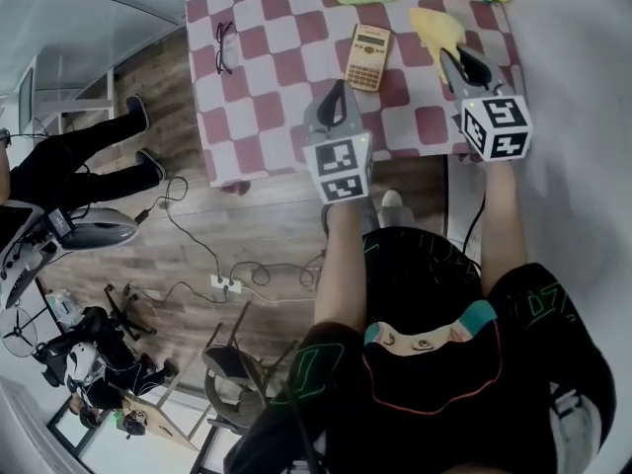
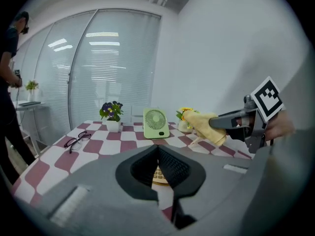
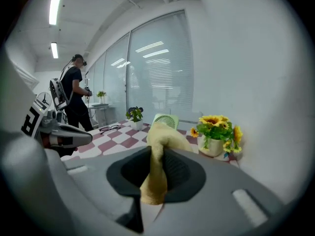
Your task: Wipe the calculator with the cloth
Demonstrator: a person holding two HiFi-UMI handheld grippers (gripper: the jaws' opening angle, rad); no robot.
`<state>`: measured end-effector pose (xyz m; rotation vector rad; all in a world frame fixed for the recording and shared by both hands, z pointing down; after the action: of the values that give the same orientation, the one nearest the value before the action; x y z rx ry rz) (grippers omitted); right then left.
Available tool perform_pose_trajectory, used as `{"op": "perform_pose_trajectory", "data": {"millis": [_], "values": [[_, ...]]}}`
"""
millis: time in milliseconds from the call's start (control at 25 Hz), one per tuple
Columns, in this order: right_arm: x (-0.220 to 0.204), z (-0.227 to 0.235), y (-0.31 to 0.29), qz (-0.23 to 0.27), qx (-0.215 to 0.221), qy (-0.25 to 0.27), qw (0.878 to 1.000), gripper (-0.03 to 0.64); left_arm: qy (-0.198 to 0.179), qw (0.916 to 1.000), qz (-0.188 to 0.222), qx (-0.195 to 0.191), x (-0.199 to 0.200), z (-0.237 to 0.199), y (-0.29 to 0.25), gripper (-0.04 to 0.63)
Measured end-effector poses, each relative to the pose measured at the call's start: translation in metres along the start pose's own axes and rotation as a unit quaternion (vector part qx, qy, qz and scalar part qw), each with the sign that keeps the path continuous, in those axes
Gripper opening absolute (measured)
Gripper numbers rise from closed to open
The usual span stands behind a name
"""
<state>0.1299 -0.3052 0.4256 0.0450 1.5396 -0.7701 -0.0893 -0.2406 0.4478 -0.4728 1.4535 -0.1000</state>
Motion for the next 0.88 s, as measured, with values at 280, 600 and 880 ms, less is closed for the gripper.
{"op": "perform_pose_trajectory", "data": {"millis": [280,600,880], "values": [[0.002,-0.017,-0.055,-0.043,0.046,0.090,0.994,0.066,0.018,0.9996,-0.018,-0.014,-0.014,-0.016,-0.024,0.009],[-0.004,-0.034,-0.111,-0.100,0.082,0.200,0.971,0.066,0.034,0.9988,-0.020,-0.030,-0.023,-0.029,-0.049,0.009],[-0.014,-0.044,-0.148,-0.139,0.082,0.288,0.944,0.066,0.039,0.9976,-0.030,-0.049,-0.026,-0.042,-0.063,0.009]]}}
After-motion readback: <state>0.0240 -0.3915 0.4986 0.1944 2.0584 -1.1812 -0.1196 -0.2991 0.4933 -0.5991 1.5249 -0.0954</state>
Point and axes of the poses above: the fingertips, and each gripper's own axes: y backward along the fingers, z to its right, x out of its top, the point moved 5 cm from there along y, backward along the fingers, and after that the axes turned 8 degrees about -y, right-handed, at the moved point
